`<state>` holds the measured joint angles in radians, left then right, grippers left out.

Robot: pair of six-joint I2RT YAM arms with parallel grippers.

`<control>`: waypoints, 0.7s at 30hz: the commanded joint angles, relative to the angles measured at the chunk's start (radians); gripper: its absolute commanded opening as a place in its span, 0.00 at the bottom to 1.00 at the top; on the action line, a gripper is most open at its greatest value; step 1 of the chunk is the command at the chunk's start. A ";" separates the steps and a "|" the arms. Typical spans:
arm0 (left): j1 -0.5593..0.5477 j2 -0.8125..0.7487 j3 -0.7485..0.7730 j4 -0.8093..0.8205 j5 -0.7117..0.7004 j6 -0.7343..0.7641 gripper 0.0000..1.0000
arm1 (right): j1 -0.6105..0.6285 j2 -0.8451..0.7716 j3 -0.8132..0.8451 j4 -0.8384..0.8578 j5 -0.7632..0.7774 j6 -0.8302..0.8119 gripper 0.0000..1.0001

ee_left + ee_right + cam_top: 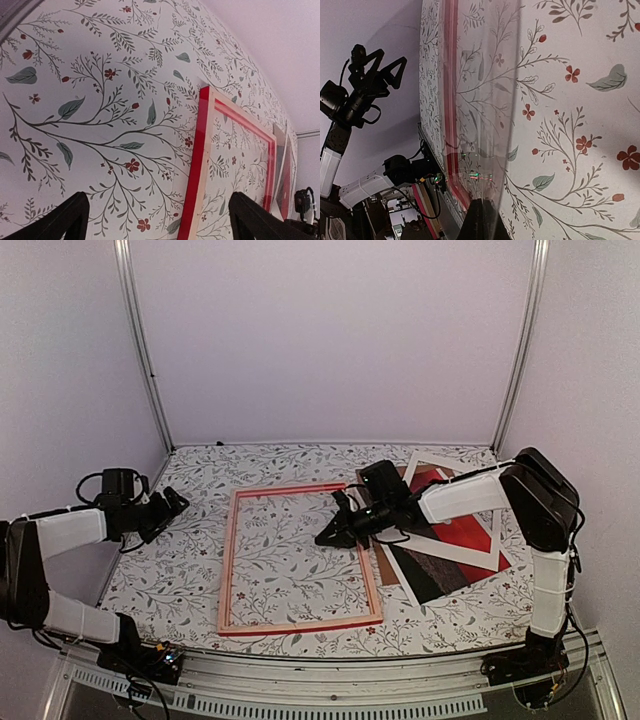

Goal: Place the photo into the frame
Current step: Place the glass panel at the frame body.

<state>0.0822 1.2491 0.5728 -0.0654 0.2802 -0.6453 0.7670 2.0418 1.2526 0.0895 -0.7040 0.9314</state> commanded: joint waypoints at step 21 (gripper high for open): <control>-0.120 0.055 0.040 -0.022 -0.045 0.042 1.00 | -0.008 -0.090 -0.030 -0.174 0.225 -0.118 0.00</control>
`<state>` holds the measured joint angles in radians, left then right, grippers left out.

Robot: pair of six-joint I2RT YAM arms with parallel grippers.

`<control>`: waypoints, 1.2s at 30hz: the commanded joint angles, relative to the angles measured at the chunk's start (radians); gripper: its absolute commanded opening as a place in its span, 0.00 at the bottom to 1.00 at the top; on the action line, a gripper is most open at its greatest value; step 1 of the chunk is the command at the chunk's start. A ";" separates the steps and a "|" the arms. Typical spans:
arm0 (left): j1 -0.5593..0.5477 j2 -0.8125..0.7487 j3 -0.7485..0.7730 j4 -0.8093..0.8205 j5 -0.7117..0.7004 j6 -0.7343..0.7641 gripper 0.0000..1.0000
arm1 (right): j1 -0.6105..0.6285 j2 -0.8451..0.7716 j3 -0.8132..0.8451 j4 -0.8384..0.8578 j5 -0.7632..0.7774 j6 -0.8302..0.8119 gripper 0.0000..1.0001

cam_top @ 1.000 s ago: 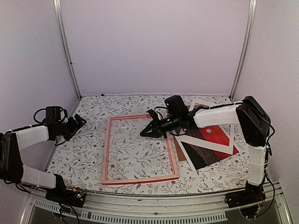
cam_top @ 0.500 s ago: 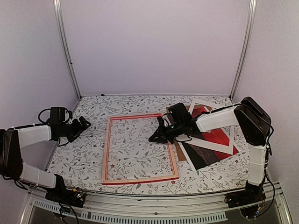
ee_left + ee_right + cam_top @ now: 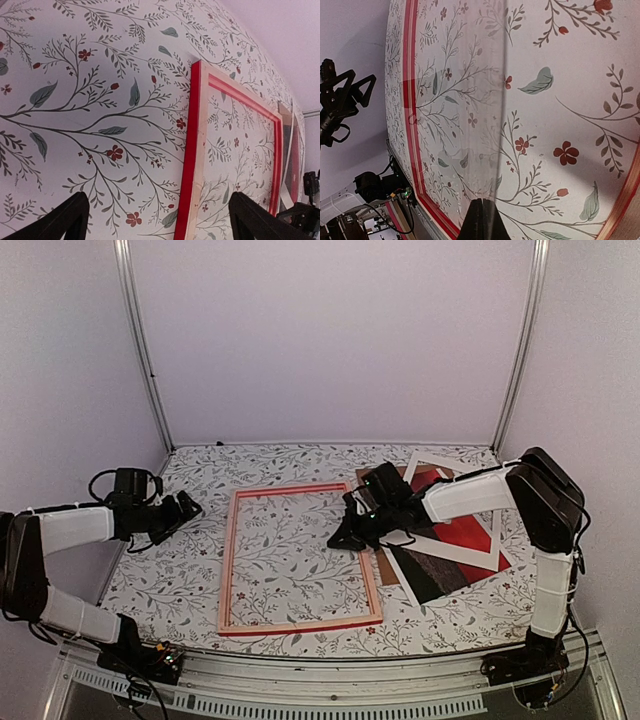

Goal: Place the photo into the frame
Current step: Place the glass panel at the frame body.

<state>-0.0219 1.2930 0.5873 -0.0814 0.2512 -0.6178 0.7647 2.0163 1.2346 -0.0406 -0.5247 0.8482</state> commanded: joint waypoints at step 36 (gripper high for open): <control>-0.050 0.034 0.037 -0.014 -0.042 0.023 0.99 | -0.004 -0.081 -0.030 -0.082 0.052 -0.054 0.00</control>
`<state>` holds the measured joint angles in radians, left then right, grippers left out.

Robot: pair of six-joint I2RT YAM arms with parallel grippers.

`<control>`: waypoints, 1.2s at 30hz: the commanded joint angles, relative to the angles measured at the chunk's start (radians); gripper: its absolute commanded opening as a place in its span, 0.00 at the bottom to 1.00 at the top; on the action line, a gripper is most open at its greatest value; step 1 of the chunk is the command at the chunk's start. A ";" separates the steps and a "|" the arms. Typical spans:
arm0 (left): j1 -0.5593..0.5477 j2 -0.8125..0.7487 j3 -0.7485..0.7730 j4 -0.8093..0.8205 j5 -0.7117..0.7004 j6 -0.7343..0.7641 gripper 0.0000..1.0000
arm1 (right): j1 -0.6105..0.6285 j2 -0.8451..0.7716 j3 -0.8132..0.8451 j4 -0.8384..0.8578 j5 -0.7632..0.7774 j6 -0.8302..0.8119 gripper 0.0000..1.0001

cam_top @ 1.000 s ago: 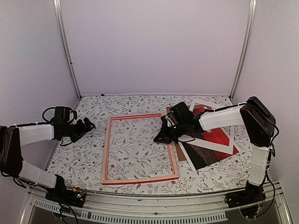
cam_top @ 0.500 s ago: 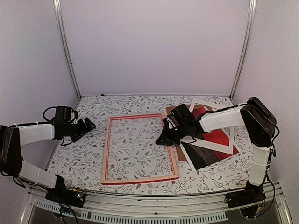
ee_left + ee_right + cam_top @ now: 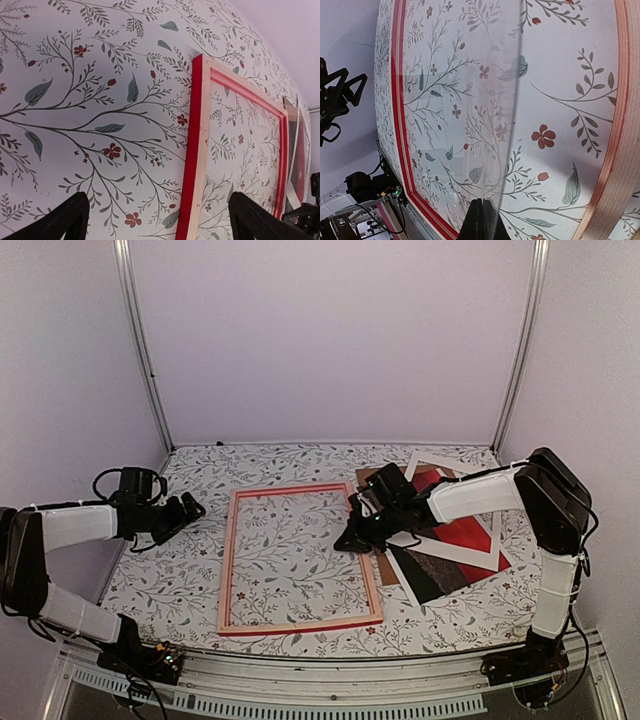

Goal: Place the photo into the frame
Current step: Place the glass panel at the frame body, then pick up the glass panel from the frame body.

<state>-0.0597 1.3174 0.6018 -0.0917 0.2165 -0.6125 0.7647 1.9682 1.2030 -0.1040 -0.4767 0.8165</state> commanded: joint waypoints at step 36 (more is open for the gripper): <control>-0.106 0.070 0.033 -0.004 -0.120 0.030 0.99 | 0.019 -0.011 0.076 -0.068 -0.077 -0.022 0.00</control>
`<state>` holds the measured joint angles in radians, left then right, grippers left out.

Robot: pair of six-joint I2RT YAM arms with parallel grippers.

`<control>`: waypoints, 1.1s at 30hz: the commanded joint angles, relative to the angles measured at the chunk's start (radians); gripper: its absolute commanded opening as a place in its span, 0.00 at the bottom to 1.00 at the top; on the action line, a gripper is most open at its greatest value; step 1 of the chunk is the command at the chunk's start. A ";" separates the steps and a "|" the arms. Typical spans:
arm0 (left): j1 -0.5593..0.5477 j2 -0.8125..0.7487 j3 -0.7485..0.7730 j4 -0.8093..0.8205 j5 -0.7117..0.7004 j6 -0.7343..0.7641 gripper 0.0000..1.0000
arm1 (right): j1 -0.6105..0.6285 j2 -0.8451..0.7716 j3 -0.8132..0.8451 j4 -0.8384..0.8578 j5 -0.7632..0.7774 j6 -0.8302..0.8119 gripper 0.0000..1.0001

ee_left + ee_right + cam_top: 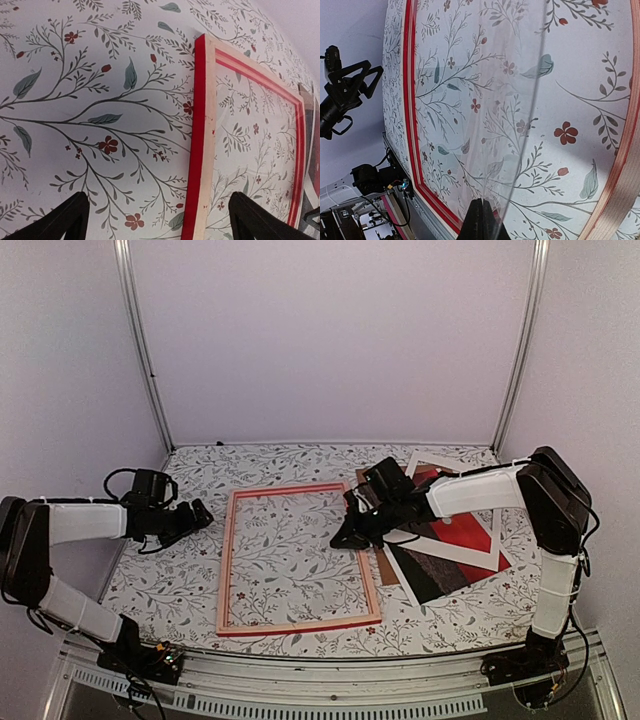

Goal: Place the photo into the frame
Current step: Pick up the glass panel from the frame body.

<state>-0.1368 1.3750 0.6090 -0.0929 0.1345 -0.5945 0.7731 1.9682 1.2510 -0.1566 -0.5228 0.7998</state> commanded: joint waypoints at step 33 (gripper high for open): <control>-0.076 0.021 0.047 -0.024 -0.127 0.008 0.99 | 0.011 -0.063 0.097 0.040 -0.165 0.087 0.00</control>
<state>-0.2005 1.4014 0.6369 -0.1051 0.0307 -0.5919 0.7738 1.9667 1.3090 -0.1493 -0.6285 0.8654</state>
